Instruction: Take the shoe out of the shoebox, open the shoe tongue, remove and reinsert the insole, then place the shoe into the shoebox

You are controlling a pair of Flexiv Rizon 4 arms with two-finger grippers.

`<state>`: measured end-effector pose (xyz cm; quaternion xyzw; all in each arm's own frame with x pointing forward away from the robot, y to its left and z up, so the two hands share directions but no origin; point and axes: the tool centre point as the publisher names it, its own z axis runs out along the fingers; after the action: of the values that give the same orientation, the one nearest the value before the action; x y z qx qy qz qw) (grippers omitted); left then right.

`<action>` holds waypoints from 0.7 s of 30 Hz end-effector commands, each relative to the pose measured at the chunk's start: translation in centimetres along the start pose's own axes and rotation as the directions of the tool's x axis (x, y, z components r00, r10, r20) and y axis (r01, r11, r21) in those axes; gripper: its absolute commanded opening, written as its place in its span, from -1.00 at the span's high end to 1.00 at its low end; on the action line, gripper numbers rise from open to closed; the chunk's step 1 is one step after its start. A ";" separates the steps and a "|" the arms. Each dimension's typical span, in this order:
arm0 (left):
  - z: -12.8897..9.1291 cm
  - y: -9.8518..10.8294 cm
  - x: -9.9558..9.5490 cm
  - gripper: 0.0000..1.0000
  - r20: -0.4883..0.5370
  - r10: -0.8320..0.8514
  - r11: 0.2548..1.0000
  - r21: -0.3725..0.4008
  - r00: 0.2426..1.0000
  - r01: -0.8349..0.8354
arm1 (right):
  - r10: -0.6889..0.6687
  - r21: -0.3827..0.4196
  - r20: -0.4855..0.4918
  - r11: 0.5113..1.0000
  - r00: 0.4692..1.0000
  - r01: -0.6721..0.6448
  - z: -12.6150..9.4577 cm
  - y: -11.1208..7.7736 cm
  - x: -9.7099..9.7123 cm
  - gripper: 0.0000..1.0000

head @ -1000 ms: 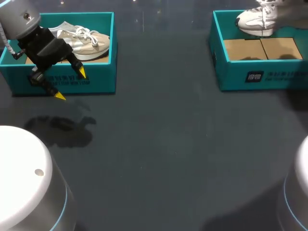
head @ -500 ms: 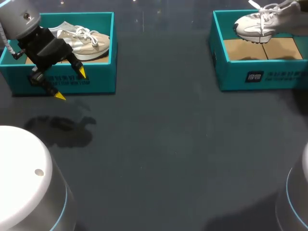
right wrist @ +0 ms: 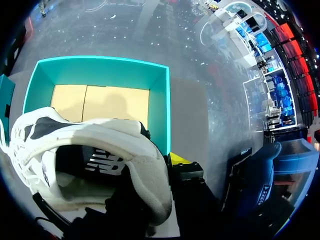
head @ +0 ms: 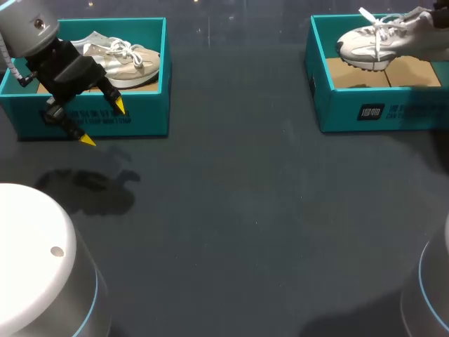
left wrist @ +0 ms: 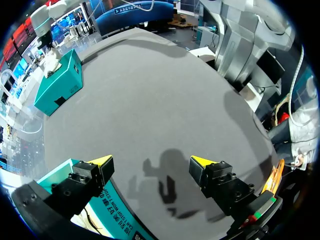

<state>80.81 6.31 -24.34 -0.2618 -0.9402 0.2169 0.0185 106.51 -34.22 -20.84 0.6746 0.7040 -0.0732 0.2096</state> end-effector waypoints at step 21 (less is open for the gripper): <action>-0.1 0.0 0.1 -1.00 0.000 0.001 1.000 -0.003 1.000 -0.001 | 0.051 -0.023 0.019 0.998 0.998 -0.051 2.4 -1.6 0.0 1.00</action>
<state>80.81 6.30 -24.34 -0.2619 -0.9402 0.2169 0.0185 105.13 -34.96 -22.79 0.6865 0.6877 -0.0651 0.2271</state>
